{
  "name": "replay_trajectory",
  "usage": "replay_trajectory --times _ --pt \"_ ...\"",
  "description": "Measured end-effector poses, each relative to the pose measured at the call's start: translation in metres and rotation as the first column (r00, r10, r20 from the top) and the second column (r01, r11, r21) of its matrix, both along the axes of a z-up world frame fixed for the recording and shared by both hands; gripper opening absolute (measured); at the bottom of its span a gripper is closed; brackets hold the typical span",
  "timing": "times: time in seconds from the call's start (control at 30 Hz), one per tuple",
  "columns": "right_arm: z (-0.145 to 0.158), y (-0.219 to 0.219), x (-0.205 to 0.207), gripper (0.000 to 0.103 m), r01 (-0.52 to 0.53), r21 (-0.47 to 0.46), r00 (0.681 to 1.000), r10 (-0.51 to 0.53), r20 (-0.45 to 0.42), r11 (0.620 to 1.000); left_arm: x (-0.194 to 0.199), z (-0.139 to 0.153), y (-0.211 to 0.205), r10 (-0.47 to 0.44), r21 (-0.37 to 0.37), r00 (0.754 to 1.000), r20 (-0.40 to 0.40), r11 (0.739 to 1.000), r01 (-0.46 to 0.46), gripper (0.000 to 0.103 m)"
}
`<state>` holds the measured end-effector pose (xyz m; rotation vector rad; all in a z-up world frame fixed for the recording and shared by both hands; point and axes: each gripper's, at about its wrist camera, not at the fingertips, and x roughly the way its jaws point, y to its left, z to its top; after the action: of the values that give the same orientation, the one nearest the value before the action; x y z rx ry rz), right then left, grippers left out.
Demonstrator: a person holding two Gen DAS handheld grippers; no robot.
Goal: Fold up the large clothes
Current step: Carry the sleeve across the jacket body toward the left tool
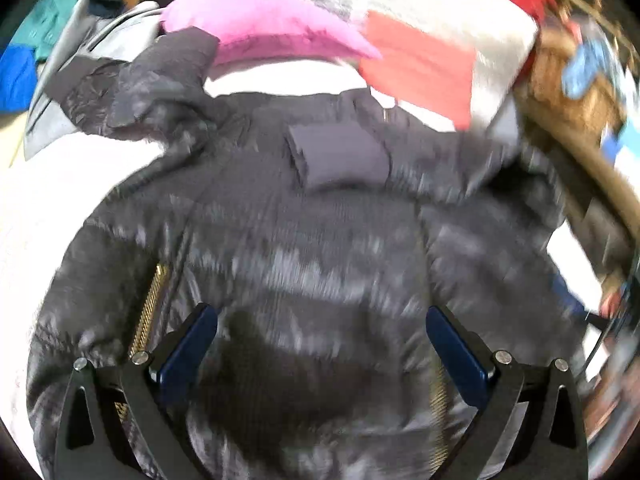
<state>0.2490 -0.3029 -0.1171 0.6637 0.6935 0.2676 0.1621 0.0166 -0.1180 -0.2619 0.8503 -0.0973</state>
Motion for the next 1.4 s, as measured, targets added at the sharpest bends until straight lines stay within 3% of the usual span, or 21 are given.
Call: replay_trajectory --times 0.07,0.17,0.23,0.3,0.33,0.37,0.43,0.57,0.67,0.73,0.8,0.9,1.1,1.17,1.4 --pt "-0.008 0.002 -0.009 0.084 0.013 -0.004 1.0 -0.012 0.025 1.0 0.02 0.015 0.0 -0.017 -0.017 1.0 -0.015 1.0 0.017 0.103" --pt "-0.011 0.002 -0.01 0.084 -0.014 0.037 0.999 0.013 0.033 0.999 0.071 0.02 0.013 -0.007 -0.174 0.996 -0.092 0.985 -0.01 0.103" --pt "-0.012 0.006 -0.005 0.084 -0.032 0.037 0.999 0.031 0.031 0.999 0.104 0.011 0.026 0.046 -0.294 0.985 -0.167 0.951 -0.094 0.103" --pt "-0.014 0.003 -0.002 0.084 -0.041 0.059 0.999 0.04 0.022 0.997 0.131 -0.006 0.031 0.086 -0.366 0.964 -0.252 0.914 -0.177 0.101" --pt "-0.014 -0.001 -0.003 0.084 -0.033 0.072 0.999 0.031 0.024 0.997 0.139 -0.011 0.028 0.092 -0.378 0.956 -0.277 0.905 -0.197 0.098" --pt "-0.014 -0.002 -0.002 0.084 -0.028 0.078 0.999 0.026 0.024 0.997 0.15 -0.021 0.028 0.111 -0.384 0.938 -0.329 0.891 -0.241 0.087" --pt "-0.014 -0.007 0.0 0.084 -0.023 0.103 1.0 0.021 0.021 0.994 0.159 -0.03 0.024 0.128 -0.372 0.92 -0.371 0.887 -0.274 0.072" --pt "-0.015 -0.012 0.002 0.084 -0.019 0.119 1.0 0.018 0.008 0.993 0.171 -0.028 0.011 0.152 -0.217 0.912 -0.381 0.944 -0.248 0.016" --pt "-0.014 -0.012 0.002 0.084 -0.016 0.115 1.0 0.015 0.011 0.993 0.177 -0.004 0.006 0.154 -0.114 0.936 -0.317 0.973 -0.199 0.014" --pt "-0.013 -0.013 0.001 0.084 -0.012 0.116 1.0 0.01 0.015 0.993 0.18 0.031 0.005 0.164 -0.025 0.966 -0.201 0.985 -0.172 0.014" --pt "-0.013 -0.014 0.0 0.084 -0.006 0.114 1.0 0.004 0.016 0.993 0.182 0.062 0.008 0.169 0.046 0.981 -0.093 0.985 -0.165 0.014" --pt "-0.014 -0.013 0.002 0.084 -0.008 0.118 1.0 0.006 0.011 0.993 0.182 0.076 0.013 0.179 0.107 0.983 -0.034 0.979 -0.175 0.014" --pt "-0.014 -0.014 0.002 0.084 0.001 0.103 1.0 -0.003 0.014 0.995 0.192 0.003 0.019 0.19 0.202 0.969 -0.16 0.967 -0.156 0.014" --pt "-0.014 -0.016 0.002 0.084 0.003 0.11 1.0 -0.005 0.01 0.994 0.192 -0.02 0.024 0.196 0.184 0.961 -0.194 0.97 -0.161 0.015" --pt "-0.013 -0.024 -0.008 0.084 0.041 0.124 0.999 -0.04 -0.007 0.991 0.185 -0.042 0.03 0.162 0.134 0.983 -0.085 0.98 -0.149 0.018"
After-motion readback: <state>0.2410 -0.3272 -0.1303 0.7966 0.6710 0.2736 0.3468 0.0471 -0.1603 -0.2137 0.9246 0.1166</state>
